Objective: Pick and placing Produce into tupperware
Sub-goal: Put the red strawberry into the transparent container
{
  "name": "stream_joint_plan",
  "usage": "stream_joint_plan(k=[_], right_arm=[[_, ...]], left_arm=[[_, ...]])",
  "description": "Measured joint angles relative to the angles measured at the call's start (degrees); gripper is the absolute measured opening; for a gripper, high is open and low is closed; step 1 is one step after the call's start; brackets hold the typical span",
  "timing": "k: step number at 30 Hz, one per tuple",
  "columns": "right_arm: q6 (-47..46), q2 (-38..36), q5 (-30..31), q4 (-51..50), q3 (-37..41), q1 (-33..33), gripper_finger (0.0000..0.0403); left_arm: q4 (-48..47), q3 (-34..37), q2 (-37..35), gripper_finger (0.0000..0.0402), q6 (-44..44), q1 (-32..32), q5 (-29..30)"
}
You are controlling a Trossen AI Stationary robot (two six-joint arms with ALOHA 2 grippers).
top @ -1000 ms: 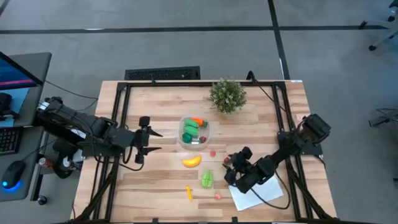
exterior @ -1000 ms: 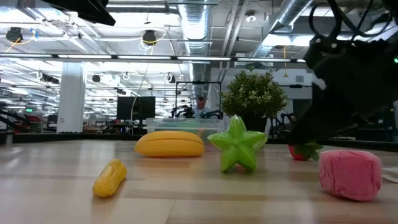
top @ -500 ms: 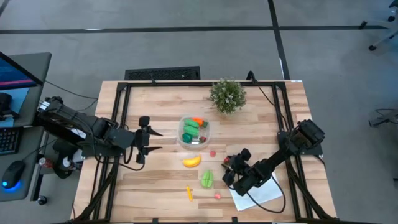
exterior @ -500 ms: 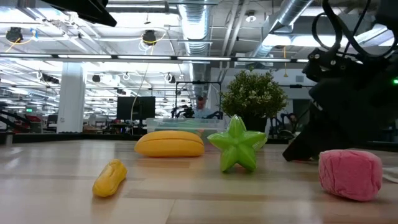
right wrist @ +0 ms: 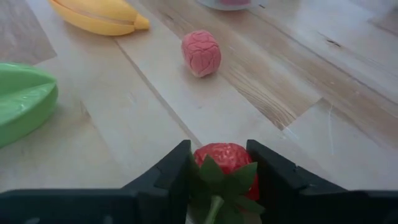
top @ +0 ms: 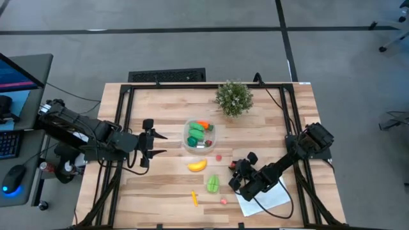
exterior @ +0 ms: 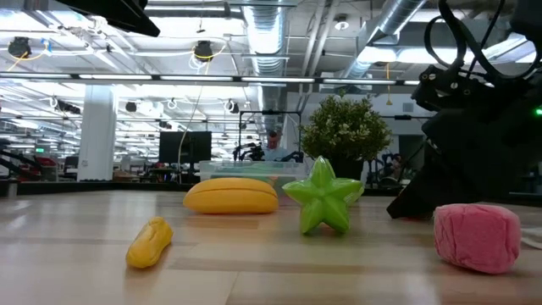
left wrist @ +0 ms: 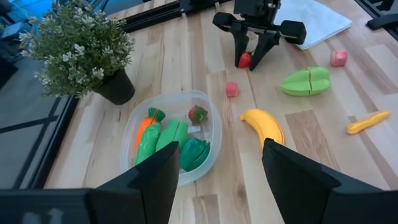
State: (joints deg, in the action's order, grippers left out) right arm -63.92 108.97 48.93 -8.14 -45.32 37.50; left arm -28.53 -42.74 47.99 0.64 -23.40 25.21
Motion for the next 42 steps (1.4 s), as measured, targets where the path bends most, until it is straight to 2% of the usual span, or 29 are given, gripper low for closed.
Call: stream_joint_plan(k=[8,12,29,42], right_arm=[[-0.09,0.00,0.00,-0.29,0.09,-0.02,0.0194],[-0.11,0.00,0.00,-0.31,0.11,-0.02,0.0205],[-0.02,0.02,-0.37,0.18,0.11,-0.02,0.0175],[9.74,-0.24,-0.81,1.38,-0.11,0.02,0.0135]], left_arm=[[0.00,0.00,0.00,0.0219,-0.24,0.00,0.77],[0.00,0.00,0.00,0.0219,-0.33,0.00,0.83],[0.00,-0.04,0.00,0.0219,-0.48,0.00,0.99],[0.02,-0.07,0.00,0.0219,-0.48,0.00,1.03]])
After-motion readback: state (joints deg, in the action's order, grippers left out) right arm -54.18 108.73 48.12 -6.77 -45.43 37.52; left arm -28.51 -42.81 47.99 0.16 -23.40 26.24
